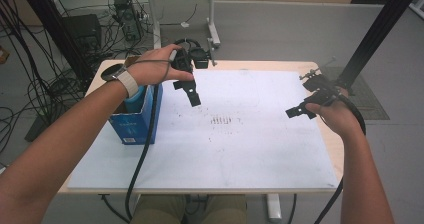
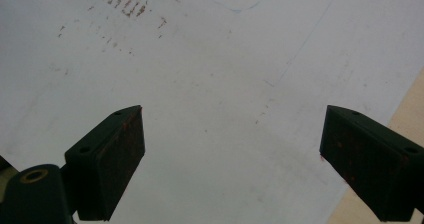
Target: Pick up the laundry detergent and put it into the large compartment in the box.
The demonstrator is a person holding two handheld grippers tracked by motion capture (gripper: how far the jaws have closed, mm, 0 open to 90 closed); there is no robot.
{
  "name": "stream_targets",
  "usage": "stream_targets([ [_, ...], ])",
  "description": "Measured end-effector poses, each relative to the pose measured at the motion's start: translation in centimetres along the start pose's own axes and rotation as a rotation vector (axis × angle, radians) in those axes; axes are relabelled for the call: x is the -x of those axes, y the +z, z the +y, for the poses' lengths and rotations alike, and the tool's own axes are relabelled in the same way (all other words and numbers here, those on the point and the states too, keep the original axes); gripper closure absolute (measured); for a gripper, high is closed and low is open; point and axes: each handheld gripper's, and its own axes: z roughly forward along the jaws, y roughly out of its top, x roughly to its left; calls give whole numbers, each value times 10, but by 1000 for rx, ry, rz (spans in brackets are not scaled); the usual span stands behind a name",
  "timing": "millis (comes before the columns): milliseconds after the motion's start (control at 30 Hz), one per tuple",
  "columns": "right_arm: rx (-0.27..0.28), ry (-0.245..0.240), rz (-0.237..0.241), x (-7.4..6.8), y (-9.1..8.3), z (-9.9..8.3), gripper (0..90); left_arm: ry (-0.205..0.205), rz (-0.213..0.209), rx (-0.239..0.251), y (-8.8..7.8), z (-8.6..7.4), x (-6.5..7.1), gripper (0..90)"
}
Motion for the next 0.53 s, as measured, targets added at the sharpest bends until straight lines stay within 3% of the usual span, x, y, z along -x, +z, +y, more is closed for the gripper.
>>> stream_targets([
  [533, 9, -1, -1, -1, -1, -7, 105, -24, 1, 6, 0, -2, 3, 68],
])
